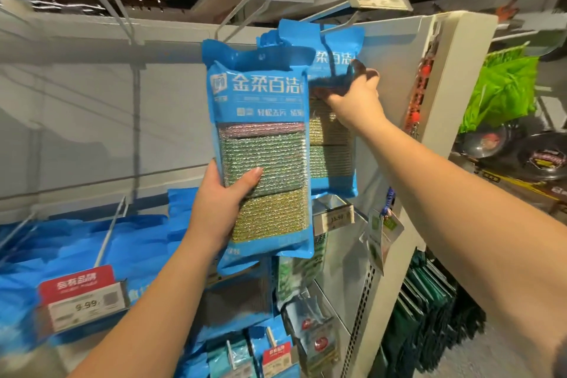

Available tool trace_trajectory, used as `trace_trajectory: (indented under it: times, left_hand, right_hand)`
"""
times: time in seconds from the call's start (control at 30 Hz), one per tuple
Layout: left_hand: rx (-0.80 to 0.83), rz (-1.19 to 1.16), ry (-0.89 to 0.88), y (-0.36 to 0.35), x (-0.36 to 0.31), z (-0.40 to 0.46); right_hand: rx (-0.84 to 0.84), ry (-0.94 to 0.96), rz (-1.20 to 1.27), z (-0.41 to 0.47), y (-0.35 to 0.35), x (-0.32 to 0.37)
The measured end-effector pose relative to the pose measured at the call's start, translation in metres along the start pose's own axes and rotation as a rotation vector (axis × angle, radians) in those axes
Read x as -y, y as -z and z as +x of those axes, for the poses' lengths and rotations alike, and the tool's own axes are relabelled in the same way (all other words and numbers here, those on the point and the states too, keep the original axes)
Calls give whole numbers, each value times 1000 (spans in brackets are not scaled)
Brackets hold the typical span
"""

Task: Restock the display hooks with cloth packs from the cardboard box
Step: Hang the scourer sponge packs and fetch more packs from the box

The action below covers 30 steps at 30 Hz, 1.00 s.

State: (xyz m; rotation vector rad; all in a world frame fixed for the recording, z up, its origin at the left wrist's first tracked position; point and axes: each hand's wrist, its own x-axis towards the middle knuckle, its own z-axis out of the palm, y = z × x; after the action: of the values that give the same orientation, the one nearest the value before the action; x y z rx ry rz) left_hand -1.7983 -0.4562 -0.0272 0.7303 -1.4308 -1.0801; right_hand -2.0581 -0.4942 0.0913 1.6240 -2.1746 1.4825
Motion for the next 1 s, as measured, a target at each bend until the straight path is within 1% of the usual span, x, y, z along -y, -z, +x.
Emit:
trace_trajectory:
  times: [0.07,0.13,0.2,0.3,0.37,0.57,0.77,0.83,1.0]
  left_hand:
    - [46,-39,19,-10,-3,3]
    - [93,-70,44,-18,-3,8]
    - [127,-71,48,-29,-2,11]
    - [182,-45,40,-47,-6,14]
    - [205,-45,37,-60,-9,17]
    - [237,-76,31,-94,-31,24]
    - [196,-118,23,-112,-48,36]
    - [194,-129,35,-115,-51,39]
    - [217,-155,20,-121,-54,42]
  right_hand:
    - [-65,52,-46,-1,14,5]
    - [-164,183,-33,-2,35,15]
    - [-227,313,-14,-6,55,23]
    - [-235,427,-8,-11,77,28]
    - [-216,471,-58,-12,86,28]
    - [-224,539,-200,-10,99,25]
    - [-258,498,-399,-8,99,31]
    - [-228,496,-420,-7,99,34]
    - [-89,486,-418,-1,97,38]
